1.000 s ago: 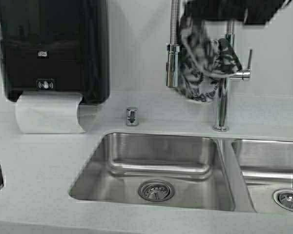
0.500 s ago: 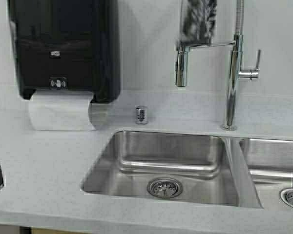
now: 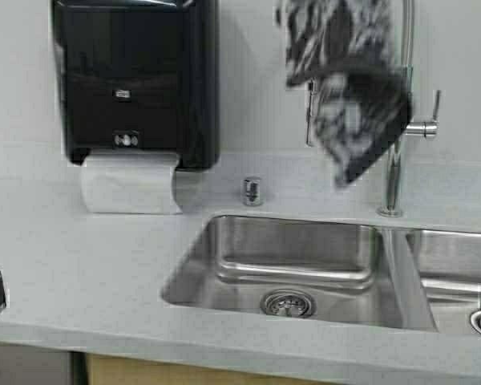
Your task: Get the cloth and wipe up the spill under the wine glass
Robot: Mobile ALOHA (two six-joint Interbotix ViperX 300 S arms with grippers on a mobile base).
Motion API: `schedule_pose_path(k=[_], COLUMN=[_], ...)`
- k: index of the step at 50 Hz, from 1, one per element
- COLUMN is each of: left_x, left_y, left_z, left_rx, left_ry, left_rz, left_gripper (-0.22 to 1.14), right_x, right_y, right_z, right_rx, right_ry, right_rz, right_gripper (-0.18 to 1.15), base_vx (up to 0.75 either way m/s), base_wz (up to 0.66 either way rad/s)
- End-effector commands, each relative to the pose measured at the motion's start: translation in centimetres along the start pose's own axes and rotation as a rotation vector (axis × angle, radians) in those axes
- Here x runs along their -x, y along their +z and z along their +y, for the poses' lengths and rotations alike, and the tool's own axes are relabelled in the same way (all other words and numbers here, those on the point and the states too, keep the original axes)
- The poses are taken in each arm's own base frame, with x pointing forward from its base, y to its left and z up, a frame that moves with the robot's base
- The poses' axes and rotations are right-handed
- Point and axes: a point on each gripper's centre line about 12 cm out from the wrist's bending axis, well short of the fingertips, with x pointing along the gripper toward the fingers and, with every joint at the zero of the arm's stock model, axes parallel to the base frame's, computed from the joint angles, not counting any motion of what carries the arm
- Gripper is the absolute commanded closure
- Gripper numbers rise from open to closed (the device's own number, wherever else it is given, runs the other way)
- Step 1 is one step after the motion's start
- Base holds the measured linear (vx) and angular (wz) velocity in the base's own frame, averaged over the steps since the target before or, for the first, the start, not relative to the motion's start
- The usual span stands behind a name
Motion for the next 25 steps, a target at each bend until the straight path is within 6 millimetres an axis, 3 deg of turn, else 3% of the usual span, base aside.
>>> schedule_pose_path(k=[1, 17, 25], left_x=[-0.6, -0.7, -0.6], left_y=[-0.2, 0.1, 0.2], left_z=[0.1, 0.0, 0.0], left_rx=[0.001, 0.022, 0.024], left_ry=[0.005, 0.007, 0.006], left_rz=[0.023, 0.016, 0.013], left_gripper=[0.89, 0.89, 0.89], right_x=[0.1, 0.2, -0.1], right_y=[-0.8, -4.1, -4.7], right_z=[0.0, 0.0, 0.1], right_rx=[0.002, 0.006, 0.005], right_ry=[-0.002, -0.001, 0.002], right_rz=[0.018, 0.109, 0.121], right_gripper=[0.90, 0.90, 0.90], base_vx=[-0.09, -0.16, -0.20], base_wz=[0.13, 0.17, 0.25])
